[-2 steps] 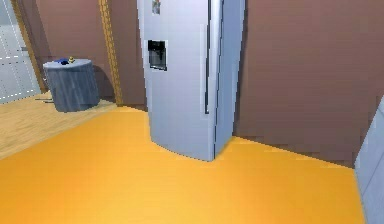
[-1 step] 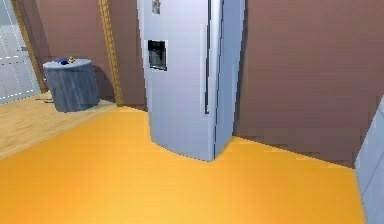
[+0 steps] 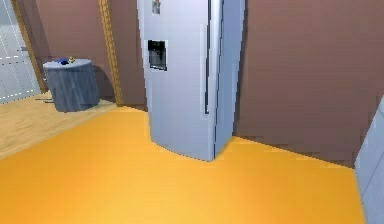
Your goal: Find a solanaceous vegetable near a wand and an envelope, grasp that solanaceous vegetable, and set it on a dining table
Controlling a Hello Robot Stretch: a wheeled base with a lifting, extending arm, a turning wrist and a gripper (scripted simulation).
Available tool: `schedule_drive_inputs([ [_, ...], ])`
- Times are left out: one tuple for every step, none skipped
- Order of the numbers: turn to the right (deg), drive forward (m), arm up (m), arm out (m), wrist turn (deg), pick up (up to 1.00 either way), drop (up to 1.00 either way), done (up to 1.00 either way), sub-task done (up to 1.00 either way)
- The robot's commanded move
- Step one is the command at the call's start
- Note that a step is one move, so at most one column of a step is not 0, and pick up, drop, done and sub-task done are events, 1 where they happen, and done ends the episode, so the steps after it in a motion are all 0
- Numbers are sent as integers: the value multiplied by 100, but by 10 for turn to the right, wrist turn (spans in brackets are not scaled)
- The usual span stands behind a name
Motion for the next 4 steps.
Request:
schedule_drive_inputs([
  [0,0,-12,0,0,0,0,0,0],
  [0,0,0,0,0,100,0,0,0],
  [0,0,10,0,0,0,0,0,0],
  [0,0,2,0,0,0,0,0,0],
])
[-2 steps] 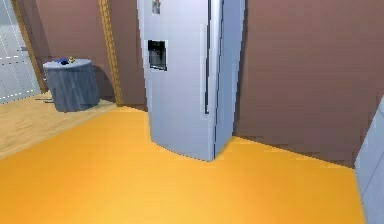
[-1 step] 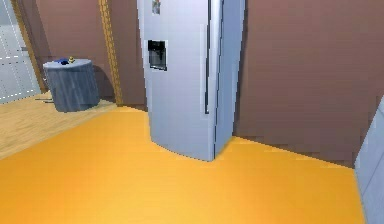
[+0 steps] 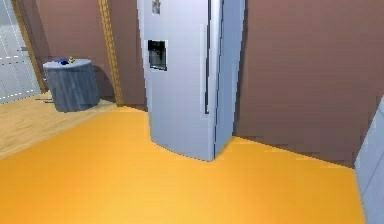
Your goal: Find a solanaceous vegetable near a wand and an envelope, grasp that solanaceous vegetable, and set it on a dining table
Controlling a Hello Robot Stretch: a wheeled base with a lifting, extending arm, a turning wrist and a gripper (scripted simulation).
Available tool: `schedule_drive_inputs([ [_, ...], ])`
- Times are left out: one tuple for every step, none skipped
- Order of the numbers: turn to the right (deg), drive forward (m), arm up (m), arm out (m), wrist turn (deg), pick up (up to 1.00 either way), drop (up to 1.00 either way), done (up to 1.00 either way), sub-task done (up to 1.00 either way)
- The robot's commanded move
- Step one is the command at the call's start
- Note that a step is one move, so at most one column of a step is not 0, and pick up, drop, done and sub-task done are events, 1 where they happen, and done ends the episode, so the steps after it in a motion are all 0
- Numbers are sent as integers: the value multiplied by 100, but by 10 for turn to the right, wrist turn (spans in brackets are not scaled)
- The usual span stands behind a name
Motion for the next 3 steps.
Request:
schedule_drive_inputs([
  [0,0,0,0,-450,0,0,0,0],
  [0,0,0,0,-450,0,0,0,0],
  [0,0,0,-48,0,0,0,0,0],
])
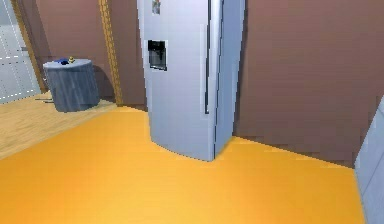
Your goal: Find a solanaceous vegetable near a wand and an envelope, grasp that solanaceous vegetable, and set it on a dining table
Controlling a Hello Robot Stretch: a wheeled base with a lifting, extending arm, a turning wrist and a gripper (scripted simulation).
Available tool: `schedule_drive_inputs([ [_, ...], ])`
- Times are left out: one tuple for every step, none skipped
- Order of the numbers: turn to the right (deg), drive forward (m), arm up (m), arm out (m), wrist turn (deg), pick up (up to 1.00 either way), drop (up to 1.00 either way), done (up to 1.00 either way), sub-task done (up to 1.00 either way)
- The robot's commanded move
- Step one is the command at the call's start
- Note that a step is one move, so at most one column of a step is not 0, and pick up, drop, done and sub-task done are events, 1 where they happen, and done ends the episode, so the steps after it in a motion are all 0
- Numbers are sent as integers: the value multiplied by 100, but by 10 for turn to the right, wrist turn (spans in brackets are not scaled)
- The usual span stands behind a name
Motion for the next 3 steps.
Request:
schedule_drive_inputs([
  [-390,0,0,0,0,0,0,0,0],
  [0,100,0,0,0,0,0,0,0],
  [-30,0,0,0,0,0,0,0,0],
])
